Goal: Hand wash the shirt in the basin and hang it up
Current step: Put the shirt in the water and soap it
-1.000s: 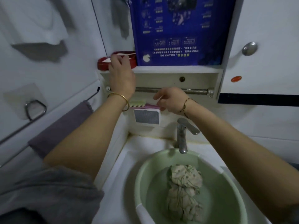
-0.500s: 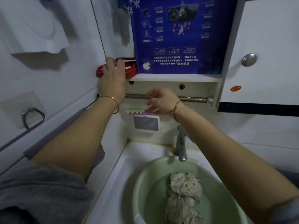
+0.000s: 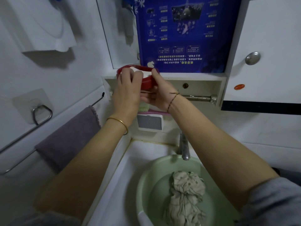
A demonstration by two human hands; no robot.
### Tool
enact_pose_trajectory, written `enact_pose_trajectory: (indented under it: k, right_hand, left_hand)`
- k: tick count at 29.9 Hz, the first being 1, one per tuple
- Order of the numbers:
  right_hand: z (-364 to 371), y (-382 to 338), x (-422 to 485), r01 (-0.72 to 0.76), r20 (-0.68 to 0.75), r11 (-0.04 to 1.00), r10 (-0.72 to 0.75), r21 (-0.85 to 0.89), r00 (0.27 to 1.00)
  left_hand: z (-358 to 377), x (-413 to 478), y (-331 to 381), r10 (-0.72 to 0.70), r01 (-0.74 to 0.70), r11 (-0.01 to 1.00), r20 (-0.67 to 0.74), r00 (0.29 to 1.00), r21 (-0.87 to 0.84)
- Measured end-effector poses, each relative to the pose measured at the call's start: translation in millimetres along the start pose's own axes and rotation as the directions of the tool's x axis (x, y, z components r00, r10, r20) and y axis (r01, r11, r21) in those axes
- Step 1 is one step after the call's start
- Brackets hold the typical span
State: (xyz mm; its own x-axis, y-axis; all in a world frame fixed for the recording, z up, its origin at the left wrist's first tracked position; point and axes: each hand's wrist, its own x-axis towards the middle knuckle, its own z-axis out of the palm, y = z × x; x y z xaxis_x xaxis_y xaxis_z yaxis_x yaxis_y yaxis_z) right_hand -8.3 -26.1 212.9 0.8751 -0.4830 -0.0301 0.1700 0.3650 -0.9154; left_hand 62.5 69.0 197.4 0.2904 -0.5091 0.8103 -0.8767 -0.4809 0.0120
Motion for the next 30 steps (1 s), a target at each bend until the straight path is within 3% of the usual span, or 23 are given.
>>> enact_pose_trajectory:
  k: [7,10,14,18,21,24,30]
  right_hand:
    - [-41,11,-41,0.121,-0.176,0.992,-0.125,-0.035,0.976]
    - [-73,27,-71,0.101,-0.262,0.995,-0.102,-0.017,0.960]
    - [-131,61,-115,0.066,-0.413,0.996,-0.086,-0.064,0.907]
    - [-192,95,-155,0.068,-0.591,0.996,-0.026,0.049,0.806]
    - [-233,116,-179,0.062,-0.754,0.994,0.029,0.093,0.657]
    - [-258,134,-189,-0.041,-0.848,0.999,0.029,0.009,0.529]
    - [-284,155,-161,-0.113,-0.903,0.992,0.096,0.053,0.419]
  left_hand:
    - [-4,-32,39,0.059,-0.063,0.980,-0.030,0.998,-0.191]
    - [1,-57,60,0.165,-0.182,0.943,-0.085,0.983,-0.278]
    - [15,-95,87,0.278,-0.256,0.895,0.009,0.960,-0.364]
    - [39,-123,105,0.313,-0.228,0.886,0.156,0.937,-0.404]
    - [56,-138,114,0.295,-0.169,0.895,0.264,0.918,-0.413]
    - [74,-155,121,0.340,-0.176,0.884,0.336,0.879,-0.434]
    - [96,-183,130,0.468,-0.229,0.849,0.477,0.744,-0.475]
